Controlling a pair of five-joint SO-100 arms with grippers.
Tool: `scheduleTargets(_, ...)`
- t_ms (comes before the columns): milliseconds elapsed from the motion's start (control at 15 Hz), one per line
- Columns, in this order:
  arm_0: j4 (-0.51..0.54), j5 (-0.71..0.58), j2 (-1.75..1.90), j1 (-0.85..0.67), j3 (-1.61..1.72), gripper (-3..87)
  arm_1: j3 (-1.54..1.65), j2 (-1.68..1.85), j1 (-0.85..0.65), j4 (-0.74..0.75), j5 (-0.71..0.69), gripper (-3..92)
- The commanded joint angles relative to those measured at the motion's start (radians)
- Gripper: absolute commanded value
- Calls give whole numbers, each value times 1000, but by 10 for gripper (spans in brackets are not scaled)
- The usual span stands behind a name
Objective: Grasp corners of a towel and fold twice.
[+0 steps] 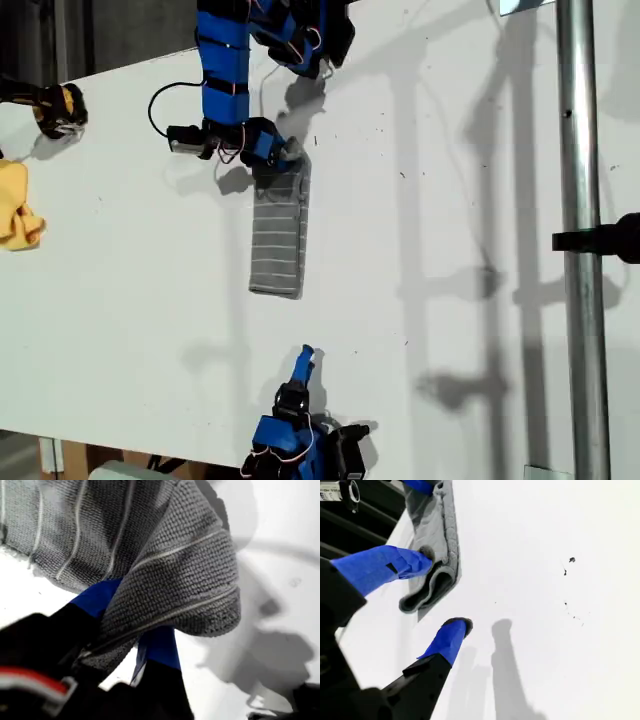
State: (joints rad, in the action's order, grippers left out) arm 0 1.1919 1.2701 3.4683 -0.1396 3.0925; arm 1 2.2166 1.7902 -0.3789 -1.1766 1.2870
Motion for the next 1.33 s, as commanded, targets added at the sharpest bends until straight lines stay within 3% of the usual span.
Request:
scheduleTargets(0,6,9,8,-12,3,231,21,184,51,-130,49,-1)
scheduleTargets(333,6,5,8,-14,2,233,95,443,232,-440,293,-2)
scheduleTargets(400,6,5,8,-14,2,233,98,443,262,-407,308,-2)
scheduleTargets(533,6,3,8,-14,2,233,126,571,272,-155,238,-2)
scheduleTargets(667,6,5,8,-11,0,233,114,634,224,-9,150,-2)
scheduleTargets(1267,5,3,8,-8,0,233,-173,222,150,207,12,-2)
